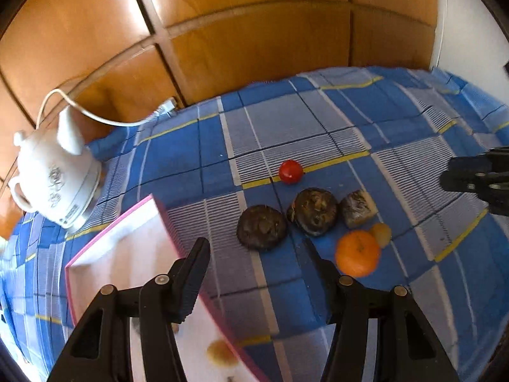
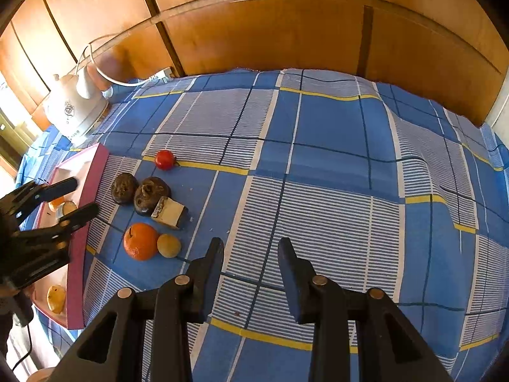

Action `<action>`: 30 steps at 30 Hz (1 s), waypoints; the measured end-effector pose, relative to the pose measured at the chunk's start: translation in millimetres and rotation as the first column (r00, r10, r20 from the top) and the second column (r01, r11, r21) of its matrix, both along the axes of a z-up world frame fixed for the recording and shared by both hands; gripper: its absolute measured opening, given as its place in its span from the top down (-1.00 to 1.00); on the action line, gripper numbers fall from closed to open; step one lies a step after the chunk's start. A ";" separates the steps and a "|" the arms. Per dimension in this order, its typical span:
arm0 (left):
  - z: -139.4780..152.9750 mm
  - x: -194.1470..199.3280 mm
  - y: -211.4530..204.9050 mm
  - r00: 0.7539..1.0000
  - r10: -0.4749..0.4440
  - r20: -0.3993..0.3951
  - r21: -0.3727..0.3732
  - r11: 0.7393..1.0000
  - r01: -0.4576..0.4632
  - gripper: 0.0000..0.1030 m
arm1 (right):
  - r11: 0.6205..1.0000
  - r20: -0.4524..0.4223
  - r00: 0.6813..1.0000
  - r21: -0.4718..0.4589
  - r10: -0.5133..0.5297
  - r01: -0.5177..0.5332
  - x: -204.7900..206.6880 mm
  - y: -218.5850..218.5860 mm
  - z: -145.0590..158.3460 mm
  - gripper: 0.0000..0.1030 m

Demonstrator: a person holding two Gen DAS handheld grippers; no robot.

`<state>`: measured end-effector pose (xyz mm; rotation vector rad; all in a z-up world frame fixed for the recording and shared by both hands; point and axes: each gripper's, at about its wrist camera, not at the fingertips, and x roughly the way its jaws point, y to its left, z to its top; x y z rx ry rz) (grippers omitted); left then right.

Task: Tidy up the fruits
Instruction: 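Move both tools toward the dark brown fruits and remaining orange, then grasp the large dark brown round fruit with the left tool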

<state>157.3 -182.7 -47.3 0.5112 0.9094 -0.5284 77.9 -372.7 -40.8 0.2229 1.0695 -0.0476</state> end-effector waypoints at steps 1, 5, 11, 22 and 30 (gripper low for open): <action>-3.1 3.3 -2.2 1.000 -0.002 -0.008 0.008 1.000 0.002 -0.13 | 1.000 0.000 1.000 0.001 0.002 -0.002 0.5 0.3 0.2 0.31; -15.1 22.3 -6.6 0.998 0.027 -0.059 0.006 1.000 -0.026 -0.13 | 1.000 0.007 1.000 0.010 0.007 -0.007 1.1 1.1 1.8 0.31; -25.8 37.1 -12.5 0.994 0.023 -0.111 0.002 1.000 -0.023 -0.19 | 1.000 0.007 1.000 0.018 0.011 -0.011 2.4 0.9 2.5 0.31; -32.4 35.3 -10.7 0.991 0.040 -0.126 -0.011 0.999 -0.042 0.07 | 1.000 0.024 0.999 0.000 0.024 -0.024 2.3 2.6 3.9 0.31; -0.3 -35.8 13.9 0.994 0.034 -0.107 -0.178 0.983 -0.053 0.06 | 1.000 0.017 1.000 -0.015 0.011 -0.011 0.8 1.0 2.8 0.31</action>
